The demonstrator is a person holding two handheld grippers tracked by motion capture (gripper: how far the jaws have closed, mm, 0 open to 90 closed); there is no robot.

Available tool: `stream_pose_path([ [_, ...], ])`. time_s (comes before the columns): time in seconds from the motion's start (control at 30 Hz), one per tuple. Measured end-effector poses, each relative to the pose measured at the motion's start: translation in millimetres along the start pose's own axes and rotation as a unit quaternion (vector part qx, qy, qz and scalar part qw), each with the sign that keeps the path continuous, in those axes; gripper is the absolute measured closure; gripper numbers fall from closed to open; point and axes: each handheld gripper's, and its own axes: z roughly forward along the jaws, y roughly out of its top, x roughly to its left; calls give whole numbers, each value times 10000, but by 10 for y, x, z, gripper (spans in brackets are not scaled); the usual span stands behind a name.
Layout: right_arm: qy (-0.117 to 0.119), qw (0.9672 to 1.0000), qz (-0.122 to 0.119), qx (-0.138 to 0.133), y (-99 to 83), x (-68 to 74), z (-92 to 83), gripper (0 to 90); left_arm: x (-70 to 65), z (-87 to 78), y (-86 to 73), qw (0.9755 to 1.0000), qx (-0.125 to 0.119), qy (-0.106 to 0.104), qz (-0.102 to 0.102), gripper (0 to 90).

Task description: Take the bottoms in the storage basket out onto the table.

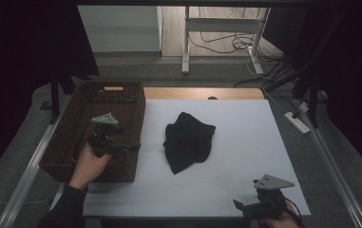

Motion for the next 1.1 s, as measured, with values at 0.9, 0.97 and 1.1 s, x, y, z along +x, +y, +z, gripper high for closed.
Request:
stream_pose_path([
  [0.9,12,10000,-26,-20,-1,6,-2,0,-165,-266,-419,9995,-188,102,-214,5],
  [0.97,11,10000,-23,-20,-1,7,-2,0,-182,-278,-460,9994,-195,100,-253,6],
  [1.1,15,10000,-47,-12,0,10,1,0,-205,-284,-548,9993,-138,140,-316,7],
])
